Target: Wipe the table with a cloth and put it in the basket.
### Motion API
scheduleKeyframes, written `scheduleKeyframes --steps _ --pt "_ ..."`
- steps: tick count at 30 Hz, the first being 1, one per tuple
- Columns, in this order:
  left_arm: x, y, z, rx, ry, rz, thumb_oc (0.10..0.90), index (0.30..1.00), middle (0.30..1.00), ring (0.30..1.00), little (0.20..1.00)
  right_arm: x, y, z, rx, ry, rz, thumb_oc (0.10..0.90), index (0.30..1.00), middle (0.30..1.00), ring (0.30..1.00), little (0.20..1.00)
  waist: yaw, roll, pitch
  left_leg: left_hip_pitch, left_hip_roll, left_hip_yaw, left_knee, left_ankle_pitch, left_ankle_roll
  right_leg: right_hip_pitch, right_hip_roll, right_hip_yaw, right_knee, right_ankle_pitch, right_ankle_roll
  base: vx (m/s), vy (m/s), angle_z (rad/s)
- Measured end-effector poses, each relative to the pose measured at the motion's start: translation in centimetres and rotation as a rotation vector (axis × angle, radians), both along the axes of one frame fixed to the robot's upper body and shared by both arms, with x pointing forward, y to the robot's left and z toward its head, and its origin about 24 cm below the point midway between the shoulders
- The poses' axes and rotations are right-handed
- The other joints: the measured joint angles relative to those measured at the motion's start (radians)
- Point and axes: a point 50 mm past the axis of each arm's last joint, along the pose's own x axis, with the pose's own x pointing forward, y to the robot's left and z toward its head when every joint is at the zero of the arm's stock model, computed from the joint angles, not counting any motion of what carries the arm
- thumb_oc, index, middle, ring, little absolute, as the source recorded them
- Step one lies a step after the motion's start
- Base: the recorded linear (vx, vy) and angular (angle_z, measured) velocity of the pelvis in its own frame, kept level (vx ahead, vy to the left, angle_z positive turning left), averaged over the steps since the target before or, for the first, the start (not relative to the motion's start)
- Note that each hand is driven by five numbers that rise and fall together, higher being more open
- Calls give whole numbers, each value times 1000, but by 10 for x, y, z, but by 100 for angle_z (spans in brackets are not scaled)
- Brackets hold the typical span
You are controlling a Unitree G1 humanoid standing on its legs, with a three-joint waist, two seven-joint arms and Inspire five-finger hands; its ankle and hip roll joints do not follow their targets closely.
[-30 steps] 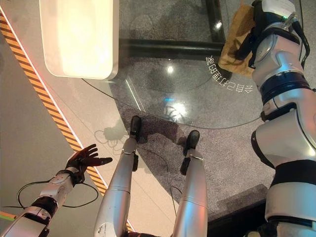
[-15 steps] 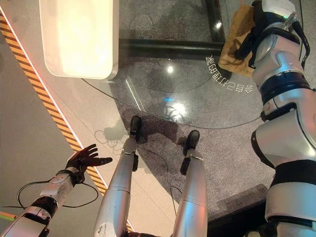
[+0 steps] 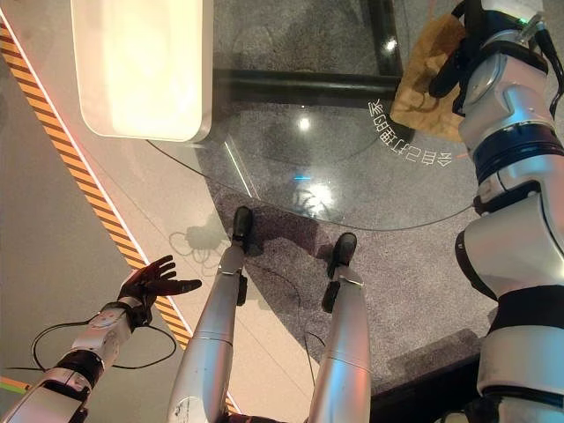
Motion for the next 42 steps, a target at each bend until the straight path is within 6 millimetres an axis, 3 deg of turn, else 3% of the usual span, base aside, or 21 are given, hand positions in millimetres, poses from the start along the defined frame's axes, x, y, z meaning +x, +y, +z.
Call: scheduleKeyframes --steps 28,42 --pt "0 0 0 0 0 -1 800 900 900 900 900 0 0 -1 -7 5 -2 100 300 300 300 200 -1 1 0 0 0 0 -9 3 1 -2 0 0 -3 1 0 0 0 0" --pt "1 -1 1 -1 -6 -4 800 900 900 900 900 2 7 0 -92 -1 6 100 300 300 300 200 -5 1 0 2 1 0 -18 6 1 -3 0 -1 -7 1 0 0 0 0"
